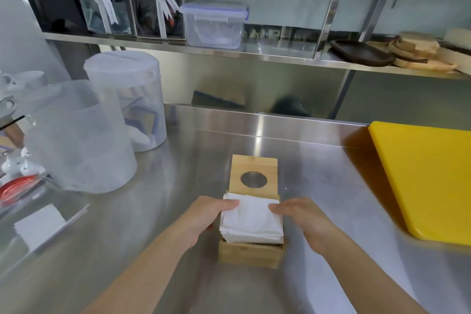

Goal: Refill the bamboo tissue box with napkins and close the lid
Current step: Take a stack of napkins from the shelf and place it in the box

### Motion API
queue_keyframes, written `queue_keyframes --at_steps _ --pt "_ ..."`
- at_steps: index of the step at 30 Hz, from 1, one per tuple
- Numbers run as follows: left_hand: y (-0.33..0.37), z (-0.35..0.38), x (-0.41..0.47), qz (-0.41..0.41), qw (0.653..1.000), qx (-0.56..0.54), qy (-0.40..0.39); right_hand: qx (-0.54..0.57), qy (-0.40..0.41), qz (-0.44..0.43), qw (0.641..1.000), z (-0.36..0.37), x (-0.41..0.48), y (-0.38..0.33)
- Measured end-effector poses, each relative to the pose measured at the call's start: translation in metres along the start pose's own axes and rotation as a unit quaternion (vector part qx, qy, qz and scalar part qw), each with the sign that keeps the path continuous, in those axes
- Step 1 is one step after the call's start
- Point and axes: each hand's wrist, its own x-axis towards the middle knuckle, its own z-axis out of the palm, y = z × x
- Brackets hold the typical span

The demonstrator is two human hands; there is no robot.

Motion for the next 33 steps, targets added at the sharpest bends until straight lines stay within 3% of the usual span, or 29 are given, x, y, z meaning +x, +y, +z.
queue_keyframes --at_steps 4,11,17,20,25,33 --pt "0.001 -0.002 0.001 0.02 0.997 0.073 -0.019 -0.037 0.011 0.003 0.999 0.001 0.004 0.003" --pt "0.0 -0.006 0.018 0.085 0.971 0.209 -0.074 -0.211 0.056 -0.016 0.976 0.009 0.017 0.004" --pt "0.002 0.003 0.022 0.099 0.946 0.309 0.001 -0.343 0.079 -0.023 0.936 0.012 0.016 0.002" --pt "0.005 0.003 0.024 0.044 0.956 0.289 0.003 -0.384 0.092 -0.007 0.919 0.019 0.016 0.0" --pt "0.006 0.014 0.022 0.074 0.903 0.424 0.023 -0.396 0.092 -0.009 0.913 0.023 0.016 0.006" --pt "-0.003 0.022 0.024 0.085 0.902 0.423 0.019 -0.401 0.103 -0.016 0.91 0.028 0.023 0.015"
